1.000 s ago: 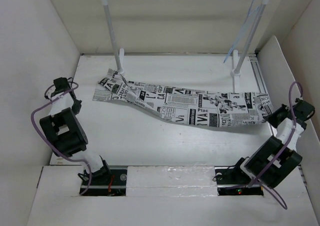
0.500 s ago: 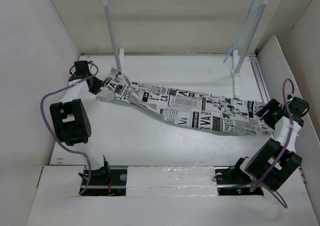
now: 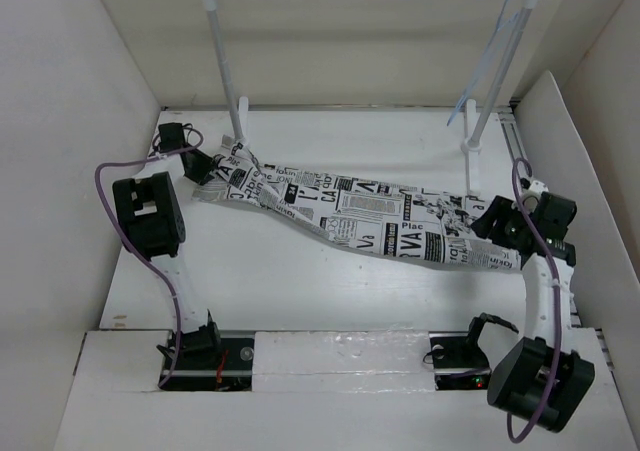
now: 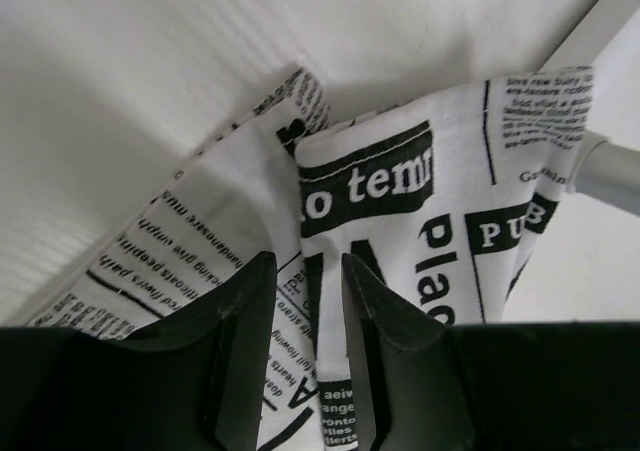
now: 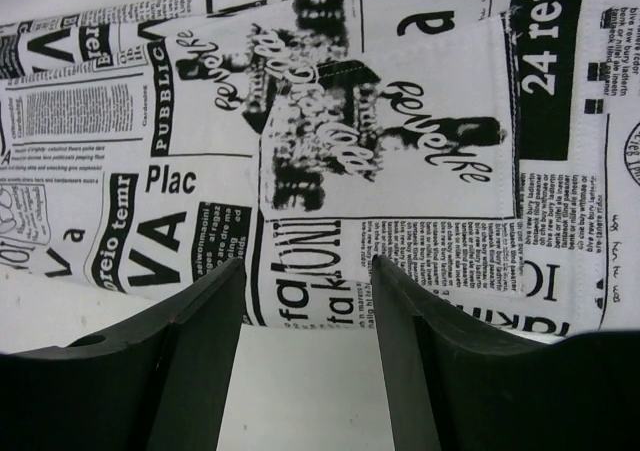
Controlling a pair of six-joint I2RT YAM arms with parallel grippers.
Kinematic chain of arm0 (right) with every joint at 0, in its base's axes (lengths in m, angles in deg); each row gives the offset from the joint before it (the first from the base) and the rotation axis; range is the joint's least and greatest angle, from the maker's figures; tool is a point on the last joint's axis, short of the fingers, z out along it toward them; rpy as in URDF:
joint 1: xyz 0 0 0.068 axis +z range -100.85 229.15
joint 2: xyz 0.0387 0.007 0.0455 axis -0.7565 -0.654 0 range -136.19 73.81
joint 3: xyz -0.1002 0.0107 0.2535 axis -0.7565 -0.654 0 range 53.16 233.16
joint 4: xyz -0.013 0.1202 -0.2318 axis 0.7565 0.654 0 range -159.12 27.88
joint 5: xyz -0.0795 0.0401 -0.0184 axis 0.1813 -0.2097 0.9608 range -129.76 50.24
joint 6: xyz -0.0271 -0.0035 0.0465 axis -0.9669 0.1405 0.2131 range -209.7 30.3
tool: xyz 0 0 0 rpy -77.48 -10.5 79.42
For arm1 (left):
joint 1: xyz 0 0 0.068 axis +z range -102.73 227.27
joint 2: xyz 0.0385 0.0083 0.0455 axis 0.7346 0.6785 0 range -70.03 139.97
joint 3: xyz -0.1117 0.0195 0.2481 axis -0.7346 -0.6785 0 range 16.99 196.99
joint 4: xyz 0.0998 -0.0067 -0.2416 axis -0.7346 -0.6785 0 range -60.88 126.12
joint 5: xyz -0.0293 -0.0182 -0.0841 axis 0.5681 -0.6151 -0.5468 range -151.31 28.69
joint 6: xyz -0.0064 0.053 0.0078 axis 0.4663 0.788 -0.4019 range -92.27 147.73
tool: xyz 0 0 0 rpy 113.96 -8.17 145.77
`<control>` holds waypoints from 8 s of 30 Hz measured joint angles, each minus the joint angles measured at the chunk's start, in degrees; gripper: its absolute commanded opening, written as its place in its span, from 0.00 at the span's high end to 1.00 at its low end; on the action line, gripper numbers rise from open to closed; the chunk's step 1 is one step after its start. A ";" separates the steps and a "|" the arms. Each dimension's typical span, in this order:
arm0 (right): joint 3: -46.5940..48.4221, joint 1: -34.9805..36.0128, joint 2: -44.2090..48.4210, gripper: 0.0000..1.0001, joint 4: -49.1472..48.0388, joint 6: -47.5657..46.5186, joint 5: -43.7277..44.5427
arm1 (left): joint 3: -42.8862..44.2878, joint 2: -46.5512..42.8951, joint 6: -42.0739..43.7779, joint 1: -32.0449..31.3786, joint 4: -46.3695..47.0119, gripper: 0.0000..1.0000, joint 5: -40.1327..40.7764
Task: Place the trousers on the hanger
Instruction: Fold the trousers at the center of the board.
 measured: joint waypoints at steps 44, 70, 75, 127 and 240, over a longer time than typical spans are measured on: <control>-2.71 3.93 -3.34 0.41 -0.61 -4.44 -5.95 | -9.97 -15.19 -0.17 1.75 4.42 1.00 6.05; -2.67 4.35 -4.74 0.41 -2.47 -4.42 -6.69 | -4.76 -11.74 -1.55 5.29 9.55 1.00 -5.01; -2.67 4.35 -4.68 0.41 -2.43 -4.48 -7.02 | -10.88 -6.12 -0.63 7.80 10.25 1.00 -4.57; -9.57 -20.83 -12.98 0.00 -7.32 10.32 3.65 | -11.85 -8.26 5.60 5.68 0.15 1.00 14.23; 60.48 70.29 -28.61 1.00 7.78 12.74 29.66 | -15.69 -67.63 0.50 -27.12 -13.62 0.90 20.83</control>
